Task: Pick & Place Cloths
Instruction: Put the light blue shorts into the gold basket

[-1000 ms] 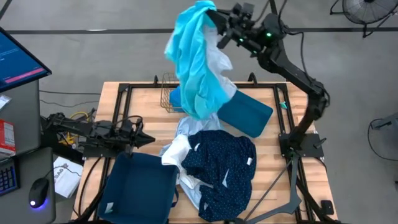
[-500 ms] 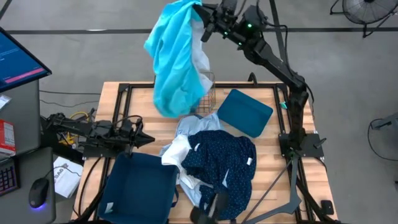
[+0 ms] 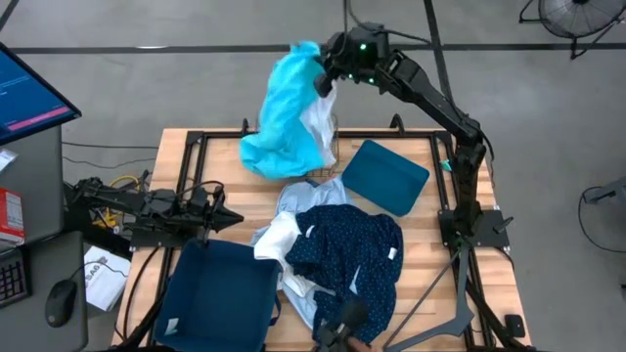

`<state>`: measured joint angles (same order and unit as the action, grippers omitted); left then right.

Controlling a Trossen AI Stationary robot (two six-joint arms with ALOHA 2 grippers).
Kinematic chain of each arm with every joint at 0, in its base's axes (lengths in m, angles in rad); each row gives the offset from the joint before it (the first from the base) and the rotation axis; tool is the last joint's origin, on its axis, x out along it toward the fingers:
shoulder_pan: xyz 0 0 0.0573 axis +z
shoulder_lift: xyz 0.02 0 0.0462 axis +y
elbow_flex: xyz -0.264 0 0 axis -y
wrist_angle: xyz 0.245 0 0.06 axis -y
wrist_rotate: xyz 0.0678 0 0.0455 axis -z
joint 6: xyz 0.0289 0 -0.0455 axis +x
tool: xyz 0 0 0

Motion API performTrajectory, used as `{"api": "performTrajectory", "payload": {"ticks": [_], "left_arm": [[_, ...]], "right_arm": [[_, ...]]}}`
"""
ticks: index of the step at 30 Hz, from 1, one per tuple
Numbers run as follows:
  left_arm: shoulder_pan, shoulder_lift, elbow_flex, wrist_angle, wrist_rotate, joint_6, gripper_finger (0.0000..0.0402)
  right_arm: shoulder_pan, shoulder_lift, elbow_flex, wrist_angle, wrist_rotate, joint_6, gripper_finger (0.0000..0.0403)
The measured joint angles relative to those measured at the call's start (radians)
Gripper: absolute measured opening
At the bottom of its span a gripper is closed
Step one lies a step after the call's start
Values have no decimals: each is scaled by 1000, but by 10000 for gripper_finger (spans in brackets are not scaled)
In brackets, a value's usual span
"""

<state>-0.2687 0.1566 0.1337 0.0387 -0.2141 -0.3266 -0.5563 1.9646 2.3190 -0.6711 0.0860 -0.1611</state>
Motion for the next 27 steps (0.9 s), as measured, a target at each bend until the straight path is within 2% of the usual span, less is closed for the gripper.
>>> {"api": "performTrajectory", "payload": {"ticks": [6,13,18,27], "left_arm": [[0,0,0,4,-4,0,1],[0,0,1,7,-4,-7,1],[0,0,1,7,-3,-19,1],[0,0,1,7,-3,-22,1]], "right_arm": [[59,65,0,-165,-5,-20,1],[129,193,0,-193,-16,-52,1],[131,279,1,-232,-103,-39,3],[110,410,0,-375,-109,-10,6]]}}
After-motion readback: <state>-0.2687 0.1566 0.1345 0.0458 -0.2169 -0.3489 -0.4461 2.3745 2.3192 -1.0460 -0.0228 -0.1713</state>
